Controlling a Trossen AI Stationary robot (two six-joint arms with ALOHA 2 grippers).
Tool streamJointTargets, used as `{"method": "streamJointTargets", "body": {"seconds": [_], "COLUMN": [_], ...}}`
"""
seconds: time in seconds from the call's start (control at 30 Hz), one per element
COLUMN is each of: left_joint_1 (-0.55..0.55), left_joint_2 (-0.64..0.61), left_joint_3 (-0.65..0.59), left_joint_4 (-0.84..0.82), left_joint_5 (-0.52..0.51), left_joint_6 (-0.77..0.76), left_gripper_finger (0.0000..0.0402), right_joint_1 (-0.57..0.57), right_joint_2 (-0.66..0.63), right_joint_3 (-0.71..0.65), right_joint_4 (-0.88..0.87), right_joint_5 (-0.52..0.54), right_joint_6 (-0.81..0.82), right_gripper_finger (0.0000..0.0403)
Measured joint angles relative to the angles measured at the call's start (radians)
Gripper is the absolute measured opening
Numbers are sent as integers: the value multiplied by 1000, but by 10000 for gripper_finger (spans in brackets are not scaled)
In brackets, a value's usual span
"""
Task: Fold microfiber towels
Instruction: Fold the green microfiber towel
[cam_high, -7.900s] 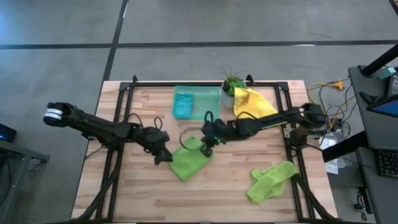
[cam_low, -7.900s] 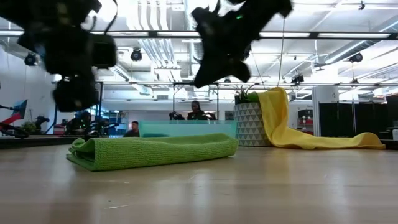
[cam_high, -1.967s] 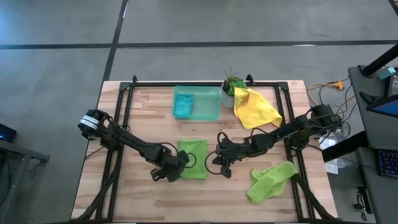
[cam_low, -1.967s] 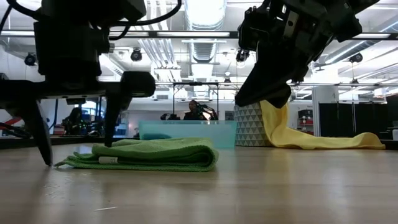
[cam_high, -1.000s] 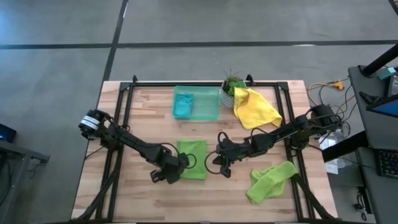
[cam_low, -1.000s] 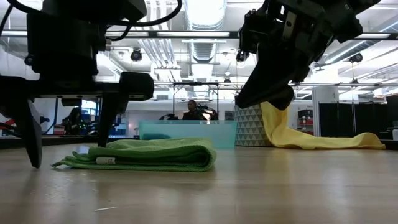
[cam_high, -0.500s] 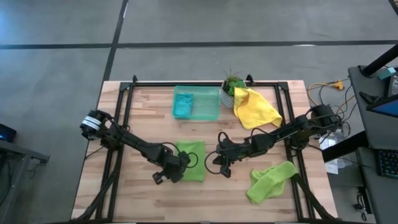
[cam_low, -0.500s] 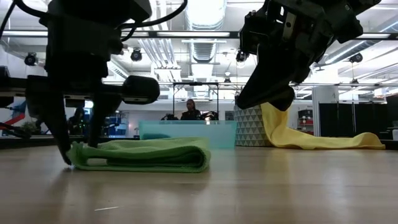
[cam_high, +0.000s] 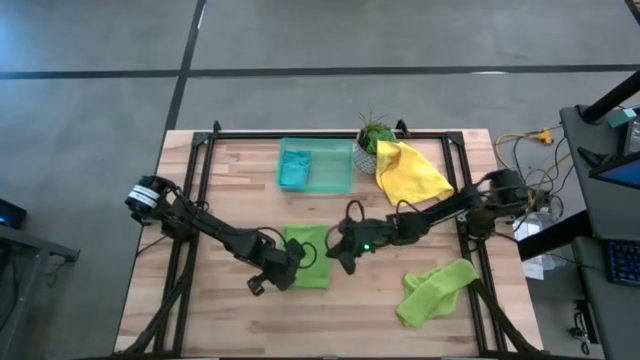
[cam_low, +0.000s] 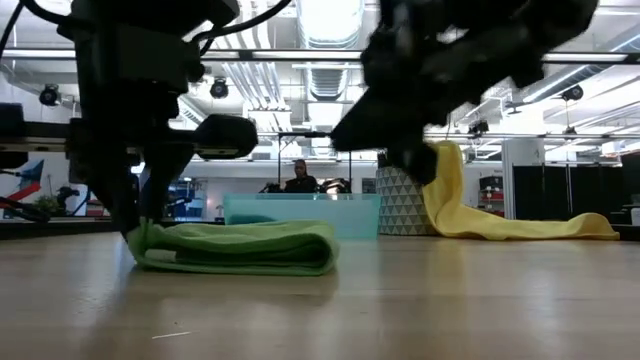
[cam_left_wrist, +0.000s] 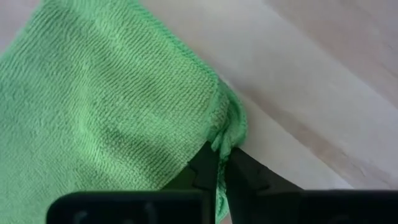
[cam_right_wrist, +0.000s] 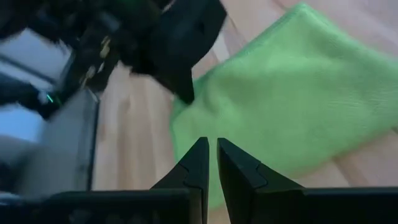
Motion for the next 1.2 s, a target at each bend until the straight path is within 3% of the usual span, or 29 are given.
{"method": "streamJointTargets", "body": {"seconds": [0.23, 0.47, 0.67, 0.93, 1.2], "left_joint_1": [0, 0, 0, 0, -2], "left_joint_2": [-2, -16, -72, -139, -178], "left_joint_3": [-14, -34, -93, -169, -214], "left_joint_4": [10, 54, 157, 299, 318], "left_joint_5": [-18, -19, -27, -54, -78], "left_joint_6": [-123, -207, -314, -468, -558], "left_gripper_finger": [1, 0, 0, 0, 0], "right_joint_1": [-18, -18, -22, -23, -26], "right_joint_2": [206, 268, 227, 236, 236], "right_joint_3": [8, 24, 64, 227, 287], "right_joint_4": [215, 268, 9, -392, -459], "right_joint_5": [-54, 31, 46, 122, 147], "right_joint_6": [268, 381, 357, 257, 180], "right_gripper_finger": [29, 29, 28, 28, 28]}}
